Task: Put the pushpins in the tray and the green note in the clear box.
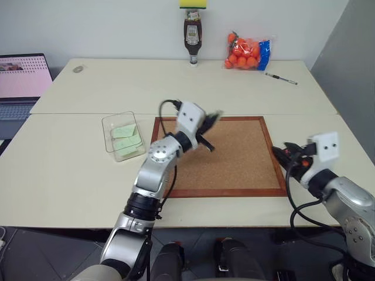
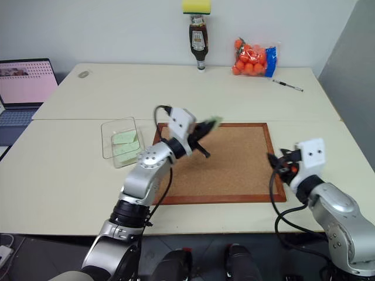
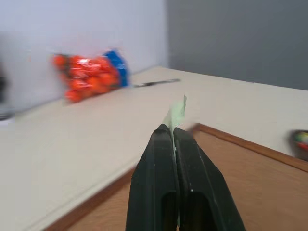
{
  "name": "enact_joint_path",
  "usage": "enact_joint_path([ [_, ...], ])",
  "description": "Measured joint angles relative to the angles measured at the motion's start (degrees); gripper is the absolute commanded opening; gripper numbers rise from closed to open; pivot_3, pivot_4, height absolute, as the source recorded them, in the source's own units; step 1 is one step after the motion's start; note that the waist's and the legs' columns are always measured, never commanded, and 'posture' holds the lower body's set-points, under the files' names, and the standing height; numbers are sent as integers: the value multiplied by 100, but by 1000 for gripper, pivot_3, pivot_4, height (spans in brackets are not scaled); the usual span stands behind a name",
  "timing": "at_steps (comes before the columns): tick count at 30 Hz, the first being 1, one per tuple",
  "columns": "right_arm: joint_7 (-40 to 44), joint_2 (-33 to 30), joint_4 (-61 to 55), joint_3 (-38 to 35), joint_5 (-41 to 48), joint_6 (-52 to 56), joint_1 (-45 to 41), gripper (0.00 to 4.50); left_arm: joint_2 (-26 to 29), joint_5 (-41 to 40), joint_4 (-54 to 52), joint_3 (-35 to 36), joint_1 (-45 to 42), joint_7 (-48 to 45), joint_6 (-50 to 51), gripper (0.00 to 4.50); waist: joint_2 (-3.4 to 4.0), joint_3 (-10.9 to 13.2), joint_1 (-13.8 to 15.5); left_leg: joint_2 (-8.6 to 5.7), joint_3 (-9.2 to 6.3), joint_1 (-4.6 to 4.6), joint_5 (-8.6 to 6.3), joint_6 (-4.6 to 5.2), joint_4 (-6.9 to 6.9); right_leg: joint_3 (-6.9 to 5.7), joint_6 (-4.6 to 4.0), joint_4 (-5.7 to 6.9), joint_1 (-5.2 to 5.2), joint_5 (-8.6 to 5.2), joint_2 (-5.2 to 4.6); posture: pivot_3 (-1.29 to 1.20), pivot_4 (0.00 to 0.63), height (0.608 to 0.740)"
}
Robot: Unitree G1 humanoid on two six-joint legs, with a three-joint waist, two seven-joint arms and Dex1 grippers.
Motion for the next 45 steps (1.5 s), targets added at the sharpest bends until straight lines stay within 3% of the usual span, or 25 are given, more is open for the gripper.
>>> enact_joint_path([
  [6, 667, -162, 464, 1101, 70, -205, -1219, 2201, 248, 411, -1131, 753, 684, 1081, 966, 0, -8, 7, -66, 4, -9, -2, 0, 0, -3, -6, -1, 2, -1, 0, 3, 0, 150, 740],
  [12, 1106, 208, 2096, 2306, -647, -871, -2642, 2201, 224, 491, -1535, 1883, 951, 2126, 2208, 0, -19, 13, -50, 0, -7, -2, 1, -1, 3, -4, 4, 3, 1, 3, -6, 0, 150, 740],
  [22, 1290, 580, 2653, 2669, -1011, -1234, -2918, 2201, -124, 297, -1267, 2306, 653, 2688, 2758, 0, -32, 21, 88, -13, -10, -7, 1, -3, 7, 8, 9, 3, -1, 7, -36, 0, 150, 740],
  [29, 1379, 569, 2582, 2675, -1061, -1205, -2901, 2225, -491, 28, -1101, 2769, 367, 3194, 3014, 1383, -34, 22, 69, 1, -10, -4, 1, -4, 4, 1, 9, 7, -2, 7, -36, 0, 150, 740],
  [38, 1576, 471, 2508, 2675, -1054, -1146, -2855, 2225, -524, 17, -1093, 2875, 226, 3578, 3100, 3199, -35, 22, 66, -4, -9, -3, 1, -4, 7, 2, 9, 10, -1, 8, -35, 0, 150, 740],
  [45, 1872, 411, 2281, 2675, -971, -1085, -2714, 2225, -442, 173, -1351, 2459, 290, 3574, 3080, 3199, -35, 22, 68, -6, -11, -3, 1, -5, 6, 8, 9, 8, -1, 8, -38, 0, 150, 740],
])
